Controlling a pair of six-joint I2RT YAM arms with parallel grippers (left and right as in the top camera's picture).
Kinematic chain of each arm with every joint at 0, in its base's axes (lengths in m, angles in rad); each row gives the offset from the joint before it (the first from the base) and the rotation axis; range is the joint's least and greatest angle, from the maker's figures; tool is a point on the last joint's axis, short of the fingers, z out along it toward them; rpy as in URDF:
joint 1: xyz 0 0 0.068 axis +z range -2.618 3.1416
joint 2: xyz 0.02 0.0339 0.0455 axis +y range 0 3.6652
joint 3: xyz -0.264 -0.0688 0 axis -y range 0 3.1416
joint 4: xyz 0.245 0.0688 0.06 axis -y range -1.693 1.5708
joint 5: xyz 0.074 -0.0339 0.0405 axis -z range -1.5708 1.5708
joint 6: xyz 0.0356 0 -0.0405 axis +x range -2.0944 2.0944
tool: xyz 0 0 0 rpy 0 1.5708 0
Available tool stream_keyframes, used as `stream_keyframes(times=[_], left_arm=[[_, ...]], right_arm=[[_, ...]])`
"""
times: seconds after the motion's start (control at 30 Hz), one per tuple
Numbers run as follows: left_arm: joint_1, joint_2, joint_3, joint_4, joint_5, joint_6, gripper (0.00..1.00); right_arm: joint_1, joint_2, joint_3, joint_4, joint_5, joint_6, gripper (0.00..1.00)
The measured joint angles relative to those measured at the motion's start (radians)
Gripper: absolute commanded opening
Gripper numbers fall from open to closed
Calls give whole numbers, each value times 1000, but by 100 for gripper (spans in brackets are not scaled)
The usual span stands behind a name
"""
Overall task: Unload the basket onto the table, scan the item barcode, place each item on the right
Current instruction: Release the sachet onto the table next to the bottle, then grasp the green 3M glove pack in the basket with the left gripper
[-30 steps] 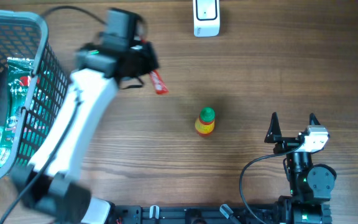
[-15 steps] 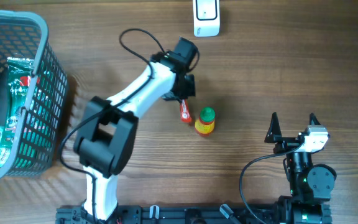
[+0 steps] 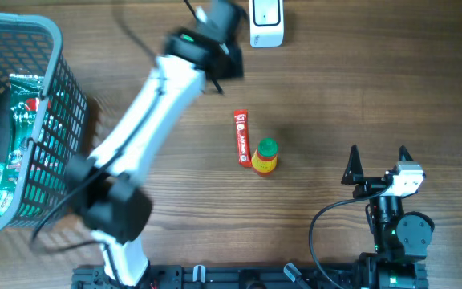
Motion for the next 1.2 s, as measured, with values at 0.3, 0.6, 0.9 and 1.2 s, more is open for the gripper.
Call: stream_keyframes(times=[0.3,0.6,0.9,1.2], left_arm=[[313,-278,138,8,-155,-18,100],[735,-271,136,-198,-169,-149,100],[1097,-253,-89,-95,-49,-123,100],[1184,-236,-615,452,84,270,100]], right_arm=[[0,0,0,0,0,0,100],[0,0,0,0,0,0,100],[0,0,0,0,0,0,100],[0,0,0,0,0,0,100]])
